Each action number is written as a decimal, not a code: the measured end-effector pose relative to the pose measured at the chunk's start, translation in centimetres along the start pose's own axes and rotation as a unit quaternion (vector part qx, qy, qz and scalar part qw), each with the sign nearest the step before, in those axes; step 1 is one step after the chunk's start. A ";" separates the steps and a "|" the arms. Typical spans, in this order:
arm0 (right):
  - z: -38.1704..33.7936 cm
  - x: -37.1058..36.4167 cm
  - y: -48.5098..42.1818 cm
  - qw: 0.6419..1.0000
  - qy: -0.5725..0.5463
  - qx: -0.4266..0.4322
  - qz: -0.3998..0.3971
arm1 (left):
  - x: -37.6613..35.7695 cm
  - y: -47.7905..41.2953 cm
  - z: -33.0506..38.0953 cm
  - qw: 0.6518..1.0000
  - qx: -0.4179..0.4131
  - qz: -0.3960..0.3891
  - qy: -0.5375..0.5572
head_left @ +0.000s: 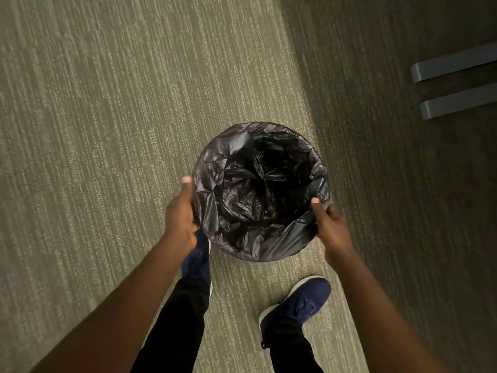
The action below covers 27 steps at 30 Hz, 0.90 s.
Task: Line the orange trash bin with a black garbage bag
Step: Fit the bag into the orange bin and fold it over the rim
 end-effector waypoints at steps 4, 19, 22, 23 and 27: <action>-5.6 2.6 1.1 0.912 0.318 0.193 0.171 | -3.4 1.9 0.3 0.995 -0.018 -0.068 -0.075; -4.0 -9.5 -5.3 0.924 0.259 -0.032 -0.279 | -5.5 15.6 2.3 0.957 -0.112 -0.232 -0.131; -4.9 -9.5 -5.7 0.922 0.301 0.020 -0.242 | -5.8 16.2 2.5 0.959 -0.120 -0.230 -0.117; -5.5 -9.5 -5.6 0.896 0.367 0.066 -0.242 | -6.0 16.3 2.6 0.960 -0.122 -0.226 -0.111; -8.1 -8.5 -2.2 0.821 0.501 0.223 -0.161 | -6.5 16.3 3.5 0.967 -0.125 -0.210 -0.074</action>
Point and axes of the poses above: each hand's wrist, its own y-axis away from the middle knuckle, its own x-axis out of the back of the hand, z = x × y, the point moved 7 cm from there along -y, towards the middle knuckle, and after that the axes turned 11 degrees about x, right-handed, at the moved point
